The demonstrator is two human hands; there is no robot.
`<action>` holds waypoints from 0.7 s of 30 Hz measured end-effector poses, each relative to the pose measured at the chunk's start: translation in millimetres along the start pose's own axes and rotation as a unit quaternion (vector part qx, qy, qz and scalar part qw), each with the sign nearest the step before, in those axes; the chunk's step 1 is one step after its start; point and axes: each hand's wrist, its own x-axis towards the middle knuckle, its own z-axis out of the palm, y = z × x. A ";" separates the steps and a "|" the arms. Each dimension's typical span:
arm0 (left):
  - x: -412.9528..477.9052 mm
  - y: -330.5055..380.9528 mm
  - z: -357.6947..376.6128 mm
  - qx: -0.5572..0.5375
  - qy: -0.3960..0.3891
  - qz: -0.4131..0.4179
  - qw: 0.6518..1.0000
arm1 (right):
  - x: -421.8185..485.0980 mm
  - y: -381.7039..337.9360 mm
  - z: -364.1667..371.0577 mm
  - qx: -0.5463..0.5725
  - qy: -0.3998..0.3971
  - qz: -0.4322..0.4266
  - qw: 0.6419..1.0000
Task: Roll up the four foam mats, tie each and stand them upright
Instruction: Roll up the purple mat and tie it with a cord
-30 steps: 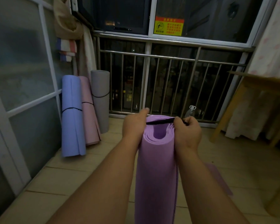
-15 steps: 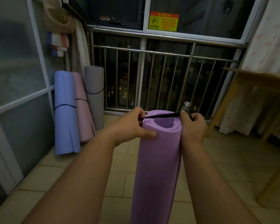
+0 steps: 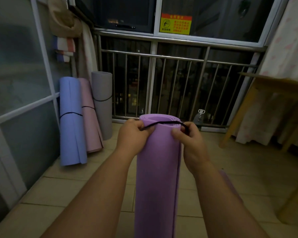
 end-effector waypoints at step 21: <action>-30.7 -31.9 30.5 0.057 0.048 0.030 0.997 | 4.7 34.0 6.8 -0.282 0.219 -0.135 0.924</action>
